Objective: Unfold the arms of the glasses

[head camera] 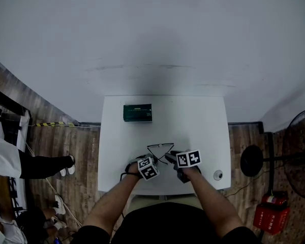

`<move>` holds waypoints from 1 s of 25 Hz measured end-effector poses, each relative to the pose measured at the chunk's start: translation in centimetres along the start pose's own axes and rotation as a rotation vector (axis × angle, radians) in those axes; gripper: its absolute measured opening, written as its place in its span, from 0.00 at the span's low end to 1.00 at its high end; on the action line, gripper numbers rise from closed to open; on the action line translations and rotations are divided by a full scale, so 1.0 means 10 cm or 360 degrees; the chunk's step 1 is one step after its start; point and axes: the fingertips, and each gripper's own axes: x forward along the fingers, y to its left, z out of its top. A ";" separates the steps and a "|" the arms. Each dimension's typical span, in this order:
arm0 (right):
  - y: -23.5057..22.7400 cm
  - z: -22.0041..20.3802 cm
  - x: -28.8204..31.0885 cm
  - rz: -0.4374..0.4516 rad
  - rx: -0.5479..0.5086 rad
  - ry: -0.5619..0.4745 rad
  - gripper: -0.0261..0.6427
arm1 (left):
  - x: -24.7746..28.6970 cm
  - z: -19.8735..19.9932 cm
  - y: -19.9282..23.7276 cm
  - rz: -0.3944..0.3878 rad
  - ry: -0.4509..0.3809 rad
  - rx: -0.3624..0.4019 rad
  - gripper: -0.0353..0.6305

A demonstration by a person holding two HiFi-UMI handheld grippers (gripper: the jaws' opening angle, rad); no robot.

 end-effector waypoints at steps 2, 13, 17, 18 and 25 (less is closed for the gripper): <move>-0.08 -0.02 0.06 -0.0020 0.0299 -0.0004 0.28 | 0.00 0.00 -0.02 -0.0002 0.0002 0.0006 0.08; -0.19 -0.08 0.33 -0.0126 0.0723 0.0054 0.09 | -0.06 -0.03 -0.10 -0.0186 -0.0073 -0.0227 0.09; -0.24 -0.05 0.31 -0.0153 0.0765 0.0011 0.08 | -0.30 0.04 -0.04 -0.0264 -0.0230 -0.0590 0.16; -0.24 -0.05 0.31 -0.0152 0.0780 0.0004 0.08 | -0.33 0.08 -0.03 -0.0291 -0.0278 -0.0685 0.18; -0.24 -0.10 0.30 -0.0146 0.0824 -0.0015 0.08 | -0.38 0.14 0.18 -0.0267 -0.0450 -0.1305 0.22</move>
